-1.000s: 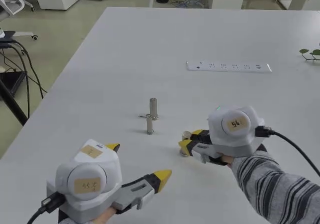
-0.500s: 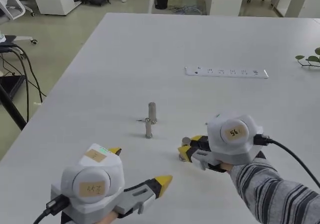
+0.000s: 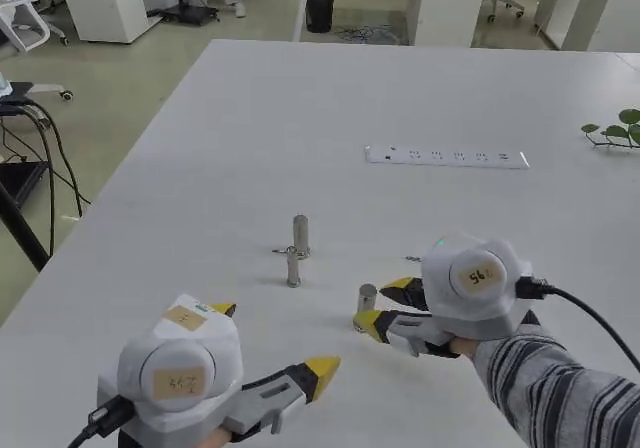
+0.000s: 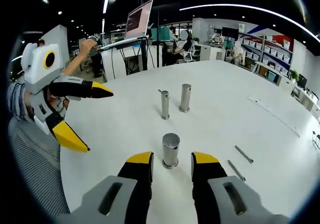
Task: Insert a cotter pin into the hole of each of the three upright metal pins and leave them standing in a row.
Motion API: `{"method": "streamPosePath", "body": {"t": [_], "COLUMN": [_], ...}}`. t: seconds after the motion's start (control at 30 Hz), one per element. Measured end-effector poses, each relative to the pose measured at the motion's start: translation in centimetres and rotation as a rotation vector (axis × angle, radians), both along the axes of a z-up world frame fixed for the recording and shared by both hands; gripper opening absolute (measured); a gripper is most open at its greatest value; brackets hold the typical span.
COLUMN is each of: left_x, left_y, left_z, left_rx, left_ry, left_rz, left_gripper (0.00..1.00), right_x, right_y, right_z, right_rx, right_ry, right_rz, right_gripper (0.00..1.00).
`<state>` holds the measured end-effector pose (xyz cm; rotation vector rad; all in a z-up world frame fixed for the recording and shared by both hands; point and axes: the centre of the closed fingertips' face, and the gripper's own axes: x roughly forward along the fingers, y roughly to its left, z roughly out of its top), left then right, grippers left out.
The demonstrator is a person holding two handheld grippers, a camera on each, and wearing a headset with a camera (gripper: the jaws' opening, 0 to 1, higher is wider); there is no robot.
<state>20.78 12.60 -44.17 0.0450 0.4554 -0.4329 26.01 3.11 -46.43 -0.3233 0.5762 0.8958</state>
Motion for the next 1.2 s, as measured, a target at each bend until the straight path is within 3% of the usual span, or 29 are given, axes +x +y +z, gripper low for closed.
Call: {"method": "streamPosePath", "body": {"t": [0.3, 0.6, 0.9, 0.97, 1.2], "left_x": [-0.1, -0.1, 0.0, 0.2, 0.3], "left_y": [-0.1, -0.4, -0.4, -0.5, -0.2], "left_z": [0.0, -0.1, 0.0, 0.3, 0.2], "left_rx": [0.003, -0.018, -0.011, -0.032, -0.028], "left_ry": [0.002, 0.012, 0.008, -0.005, -0.004], "left_rz": [-0.002, -0.004, 0.0, 0.004, 0.017], "left_gripper": [0.79, 0.86, 0.9, 0.92, 0.94], "right_x": [0.4, 2.4, 3.8, 4.0, 5.0], "right_y": [-3.1, -6.3, -7.8, -8.0, -8.3], "right_z": [0.3, 0.0, -0.9, -1.2, -1.8], "right_rx": [-0.046, -0.132, -0.228, -0.252, -0.288], "right_ry": [0.004, 0.029, 0.06, 0.072, 0.097], "right_rz": [-0.014, -0.037, 0.009, 0.021, 0.036], "right_gripper": [0.26, 0.25, 0.23, 0.23, 0.19]}}
